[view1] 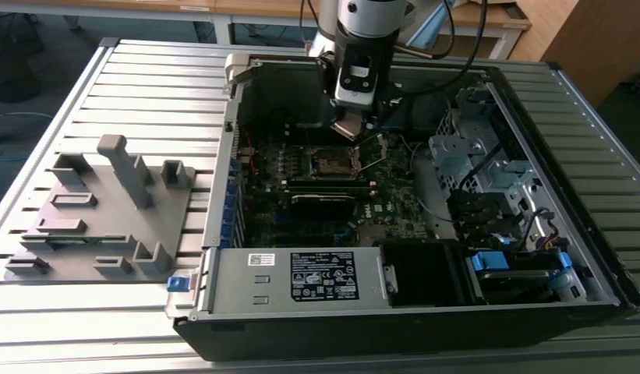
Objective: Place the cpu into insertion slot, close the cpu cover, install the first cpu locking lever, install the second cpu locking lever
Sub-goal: 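Place the cpu into insertion slot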
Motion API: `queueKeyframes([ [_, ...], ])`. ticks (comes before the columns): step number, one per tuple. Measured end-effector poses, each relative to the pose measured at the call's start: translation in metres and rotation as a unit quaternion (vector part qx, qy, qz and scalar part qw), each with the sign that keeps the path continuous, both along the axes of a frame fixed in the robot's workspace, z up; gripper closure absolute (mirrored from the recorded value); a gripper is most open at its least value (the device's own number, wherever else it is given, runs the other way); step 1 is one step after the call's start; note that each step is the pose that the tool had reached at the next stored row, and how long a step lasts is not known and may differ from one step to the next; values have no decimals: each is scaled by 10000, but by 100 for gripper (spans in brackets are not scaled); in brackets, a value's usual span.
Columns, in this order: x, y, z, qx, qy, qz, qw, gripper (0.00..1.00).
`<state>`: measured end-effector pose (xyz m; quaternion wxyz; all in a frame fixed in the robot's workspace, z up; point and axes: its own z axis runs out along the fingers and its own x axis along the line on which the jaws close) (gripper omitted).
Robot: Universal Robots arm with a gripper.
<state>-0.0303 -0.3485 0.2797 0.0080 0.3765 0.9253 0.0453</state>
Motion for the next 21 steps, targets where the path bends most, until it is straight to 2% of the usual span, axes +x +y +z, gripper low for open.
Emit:
queueKeyframes([
  [13, 0, 0, -1, -1, 0, -35, 10000, 46],
  [17, 0, 0, -9, 0, 0, -364, 9993, 46],
  [21, 0, 0, -20, 0, 0, -731, 9973, 46],
])
